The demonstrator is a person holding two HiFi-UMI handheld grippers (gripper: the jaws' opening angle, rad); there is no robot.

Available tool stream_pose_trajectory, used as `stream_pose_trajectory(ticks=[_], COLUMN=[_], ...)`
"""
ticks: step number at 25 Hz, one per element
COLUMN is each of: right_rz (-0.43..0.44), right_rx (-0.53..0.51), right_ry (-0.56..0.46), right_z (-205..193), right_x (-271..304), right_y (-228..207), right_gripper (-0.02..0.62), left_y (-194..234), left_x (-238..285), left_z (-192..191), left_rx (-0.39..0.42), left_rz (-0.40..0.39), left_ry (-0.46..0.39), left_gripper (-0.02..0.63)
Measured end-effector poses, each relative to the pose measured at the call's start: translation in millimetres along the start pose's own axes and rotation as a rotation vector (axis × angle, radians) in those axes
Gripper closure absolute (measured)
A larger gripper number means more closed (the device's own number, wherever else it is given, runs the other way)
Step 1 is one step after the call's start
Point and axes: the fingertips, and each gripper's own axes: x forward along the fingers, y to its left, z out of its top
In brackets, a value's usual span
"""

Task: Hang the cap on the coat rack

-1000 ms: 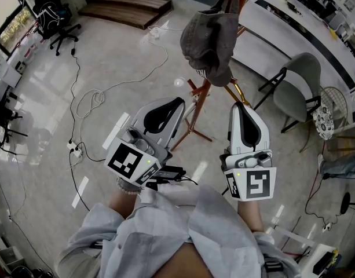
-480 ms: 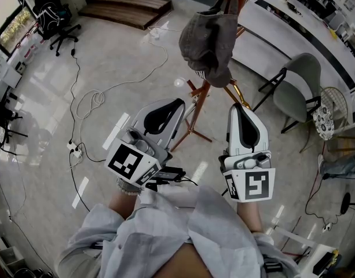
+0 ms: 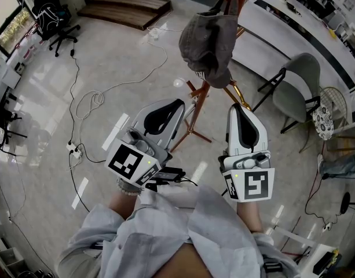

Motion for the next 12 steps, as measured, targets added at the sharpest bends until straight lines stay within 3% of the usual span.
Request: stream_pose_trajectory(ticks=[12], right_rz=[0.001], right_rx=[-0.004], right_ry=[0.013], right_z=[-6.6], right_x=[-0.2], right_y=[-0.6], right_gripper=[0.589], left_y=[0.3], left_x=[0.7], left_z=[-6.0], left_rx=[-0.009], left_rz=[0.000], left_ry=[0.000], left_gripper=[0.591])
